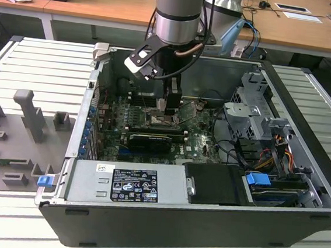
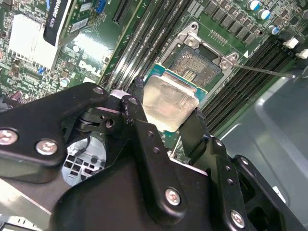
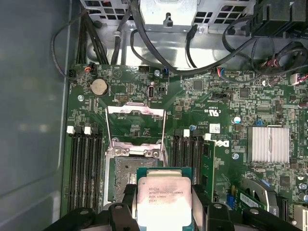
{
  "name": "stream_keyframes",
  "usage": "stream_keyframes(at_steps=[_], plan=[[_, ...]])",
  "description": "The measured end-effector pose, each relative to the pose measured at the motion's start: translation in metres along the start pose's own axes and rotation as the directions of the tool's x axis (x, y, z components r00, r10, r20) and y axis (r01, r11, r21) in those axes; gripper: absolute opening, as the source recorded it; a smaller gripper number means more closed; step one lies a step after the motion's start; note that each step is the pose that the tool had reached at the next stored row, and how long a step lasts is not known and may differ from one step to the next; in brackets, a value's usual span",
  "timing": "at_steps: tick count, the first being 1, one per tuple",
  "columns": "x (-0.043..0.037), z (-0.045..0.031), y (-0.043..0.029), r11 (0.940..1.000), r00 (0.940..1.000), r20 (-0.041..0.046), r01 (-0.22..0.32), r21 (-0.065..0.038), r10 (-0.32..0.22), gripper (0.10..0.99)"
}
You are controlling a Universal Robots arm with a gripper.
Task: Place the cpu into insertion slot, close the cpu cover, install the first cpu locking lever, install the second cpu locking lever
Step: 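Place the cpu into insertion slot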
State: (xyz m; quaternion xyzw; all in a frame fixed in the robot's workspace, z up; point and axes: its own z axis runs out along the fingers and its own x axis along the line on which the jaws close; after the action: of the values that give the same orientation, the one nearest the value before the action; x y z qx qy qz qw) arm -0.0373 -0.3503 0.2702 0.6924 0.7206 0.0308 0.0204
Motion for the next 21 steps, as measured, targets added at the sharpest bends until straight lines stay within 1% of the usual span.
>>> stream_keyframes(at_steps=[4, 6, 8, 9, 11, 14, 21], plan=[[0.0011, 0.0045, -0.0003, 1.0, 1.0, -0.0003, 0.0, 0.001, 0.0, 0.541], [0.0044, 0.0071, -0.0003, 1.0, 1.0, -0.0003, 0.0, 0.001, 0.0, 0.541], [0.0084, 0.0125, -0.0006, 1.0, 1.0, -0.0002, -0.001, 0.001, 0.001, 0.541], [0.0091, 0.0165, -0.0008, 0.9999, 0.9999, 0.0008, -0.016, 0.001, 0.016, 0.541], [0.01, 0.0195, -0.0011, 0.9997, 0.9997, 0.0014, -0.024, 0.001, 0.024, 0.541], [0.0117, 0.0262, -0.0031, 0.9997, 0.9997, 0.0015, -0.024, 0.001, 0.024, 0.541], [0.0141, 0.0299, -0.0036, 0.9997, 0.9997, 0.0012, -0.023, 0.0, 0.023, 0.541]])
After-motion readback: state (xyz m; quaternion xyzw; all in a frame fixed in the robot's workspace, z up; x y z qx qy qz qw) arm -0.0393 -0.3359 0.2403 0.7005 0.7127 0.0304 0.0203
